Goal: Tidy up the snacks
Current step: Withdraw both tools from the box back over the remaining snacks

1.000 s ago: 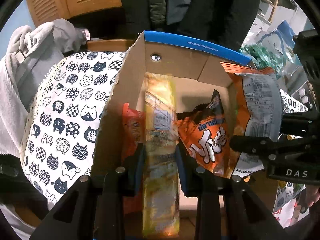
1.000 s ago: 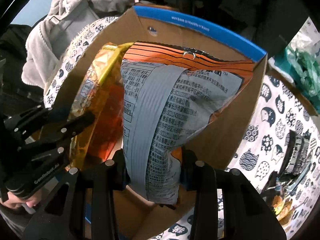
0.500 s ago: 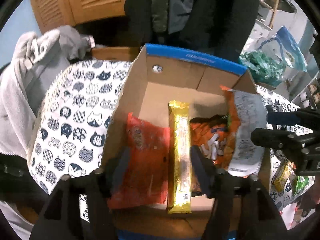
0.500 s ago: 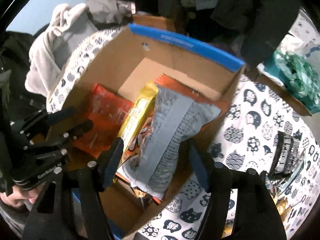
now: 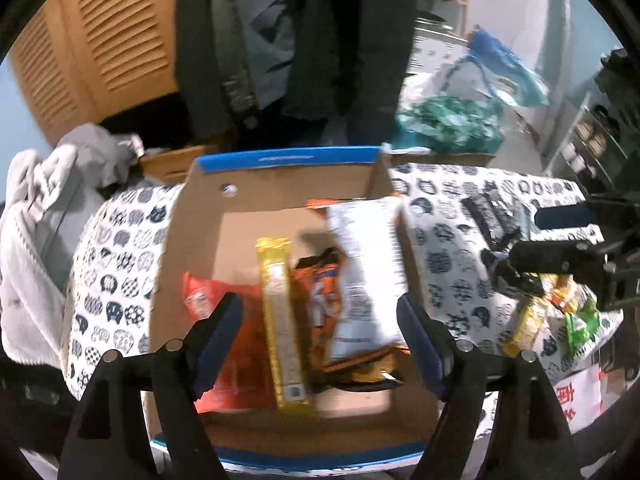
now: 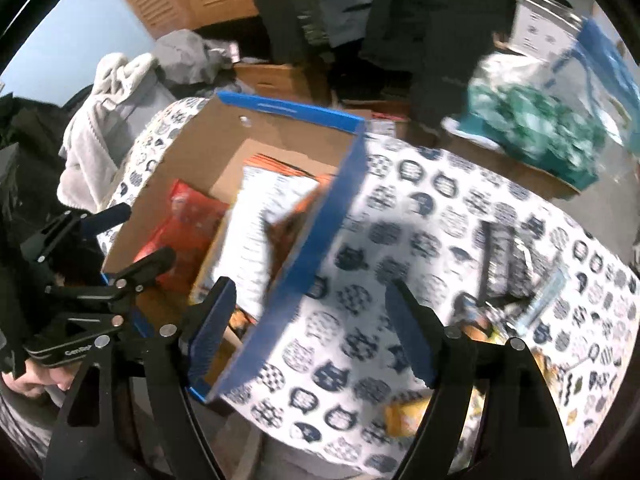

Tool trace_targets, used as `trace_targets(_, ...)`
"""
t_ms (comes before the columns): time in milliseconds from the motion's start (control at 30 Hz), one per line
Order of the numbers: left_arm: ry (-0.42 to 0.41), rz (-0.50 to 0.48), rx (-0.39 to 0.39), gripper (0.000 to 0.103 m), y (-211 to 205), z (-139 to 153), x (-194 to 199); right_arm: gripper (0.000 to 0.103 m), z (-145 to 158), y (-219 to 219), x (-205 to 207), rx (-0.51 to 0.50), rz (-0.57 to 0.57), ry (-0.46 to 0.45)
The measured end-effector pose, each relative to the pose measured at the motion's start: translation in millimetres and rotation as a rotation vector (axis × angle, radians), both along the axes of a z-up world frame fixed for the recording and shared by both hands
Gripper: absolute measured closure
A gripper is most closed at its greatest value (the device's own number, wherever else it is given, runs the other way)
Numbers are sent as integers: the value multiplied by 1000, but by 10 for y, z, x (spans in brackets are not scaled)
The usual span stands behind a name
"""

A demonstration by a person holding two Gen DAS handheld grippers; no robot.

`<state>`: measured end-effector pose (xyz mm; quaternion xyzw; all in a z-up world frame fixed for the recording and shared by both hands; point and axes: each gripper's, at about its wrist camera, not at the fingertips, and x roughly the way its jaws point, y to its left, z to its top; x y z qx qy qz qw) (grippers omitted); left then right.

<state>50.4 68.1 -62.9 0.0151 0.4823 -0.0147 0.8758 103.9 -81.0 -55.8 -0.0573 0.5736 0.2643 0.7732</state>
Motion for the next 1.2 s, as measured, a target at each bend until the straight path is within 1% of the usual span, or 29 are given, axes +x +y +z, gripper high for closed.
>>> trace_targets(267, -7, -117, 10, 22, -508, 102, -22, 25, 85, -712, -73, -17, -114, -5)
trace_targets(633, 31, -264, -1, 22, -1232, 33, -1, 24, -9, -1851, -204, -42, -313, 38)
trace_targets(767, 50, -320, 7, 22, -1496, -33, -20, 24, -118, -2195, -292, -43, -376, 70)
trace_targets(867, 71, -364, 7, 22, -1702, -108, -20, 24, -204, -2381, -356, -56, -389, 87)
trace_targets(1033, 104, -413, 9, 22, -1950, -267, -35, 24, -342, -2557, -437, -110, -333, 100)
trace_targets(1133, 128, -445, 15, 22, -2070, -389, -44, 24, -475, -2626, -501, -129, -259, 135)
trace_targets(1200, 146, -462, 19, 22, -2133, -468, -47, 24, -552, -2658, -556, -151, -201, 138)
